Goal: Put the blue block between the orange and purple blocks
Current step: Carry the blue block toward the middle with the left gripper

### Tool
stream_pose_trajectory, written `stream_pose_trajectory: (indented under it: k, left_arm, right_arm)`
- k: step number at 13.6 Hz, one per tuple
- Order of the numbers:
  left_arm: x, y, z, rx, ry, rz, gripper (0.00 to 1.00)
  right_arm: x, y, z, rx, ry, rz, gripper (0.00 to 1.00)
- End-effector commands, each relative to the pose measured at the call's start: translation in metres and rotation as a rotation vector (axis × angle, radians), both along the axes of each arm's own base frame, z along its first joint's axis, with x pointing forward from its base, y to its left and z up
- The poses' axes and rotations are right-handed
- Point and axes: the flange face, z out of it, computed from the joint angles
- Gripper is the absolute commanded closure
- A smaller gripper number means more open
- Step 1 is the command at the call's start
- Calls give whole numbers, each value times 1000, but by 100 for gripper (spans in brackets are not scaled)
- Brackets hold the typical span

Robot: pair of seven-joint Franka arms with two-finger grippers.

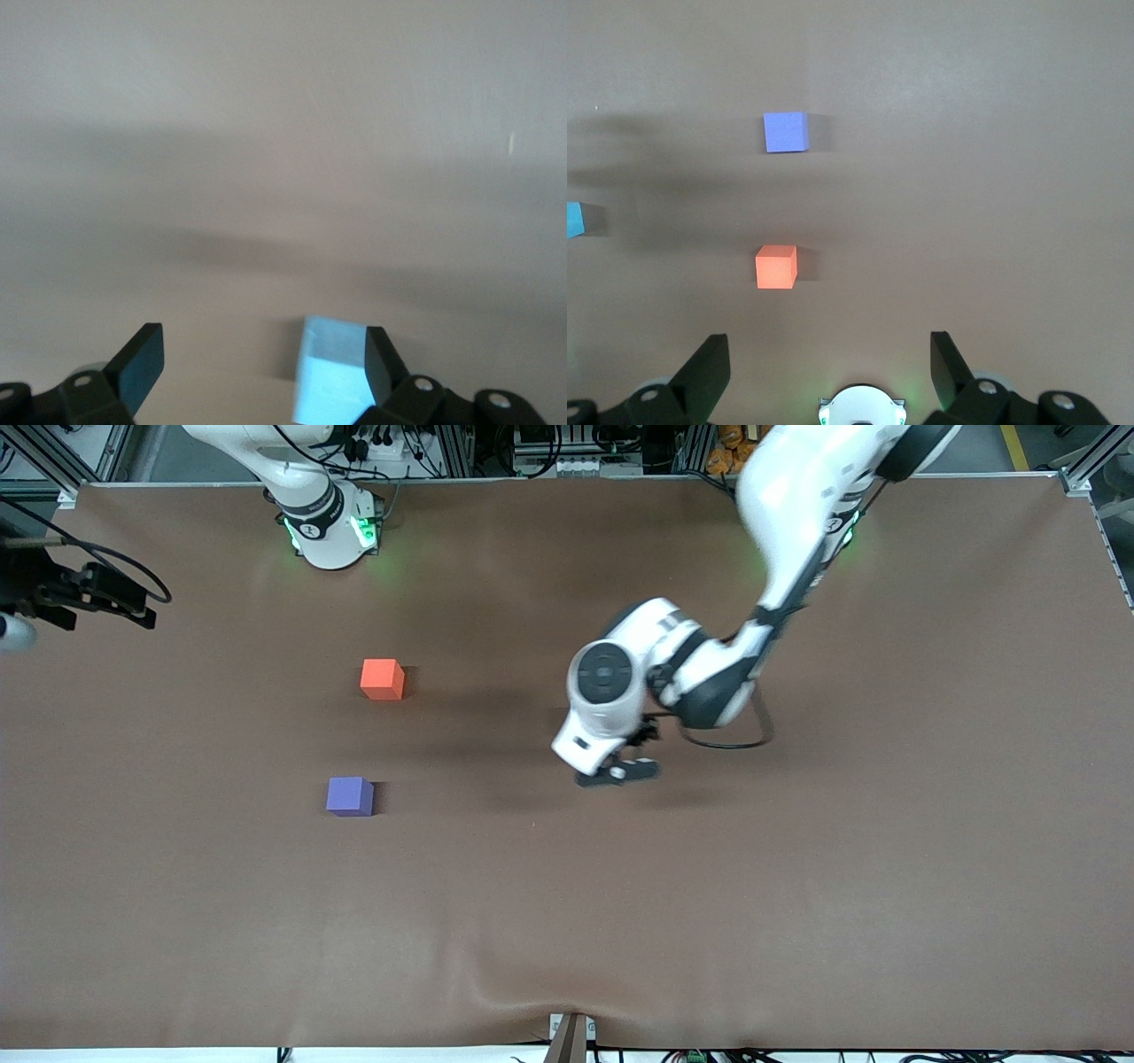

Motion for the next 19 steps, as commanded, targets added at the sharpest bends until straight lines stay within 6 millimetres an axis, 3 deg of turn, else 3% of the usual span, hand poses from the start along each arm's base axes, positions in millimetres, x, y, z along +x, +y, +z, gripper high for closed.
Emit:
stream_pose_trajectory:
  k: [1,3,5,7,9,10,12,13,16,19]
  left_arm:
    - [32,97,81,25,-17,-16,0]
    - [52,176,123,28,-9,-24,0]
    - [52,243,162,32,19,-80,0]
    - [39,293,197,44,32,-128,0]
    - [25,342,224,46,34,-214,0]
    - [21,375,233,32,49,-258,0]
    - [7,420,255,-6,62,-339,0]
    - [4,429,261,-1,57,-328,0]
    - [-10,399,279,0,44,-315,0]
    - [-22,391,296,-24,30,-266,0]
  right_arm:
    - [17,-3,-24,1,51,15,0]
    - [39,2,-73,9,150,23,0]
    - [39,21,-81,8,167,52,0]
    - [39,59,-85,11,170,104,0]
    - [45,102,-114,67,213,143,0]
    - [51,117,-126,121,221,114,0]
    - [62,152,-148,168,215,-9,0]
    - [62,183,-158,154,206,-48,0]
    - [53,266,-187,127,184,-161,0]
    - [40,336,-221,124,143,-201,0]
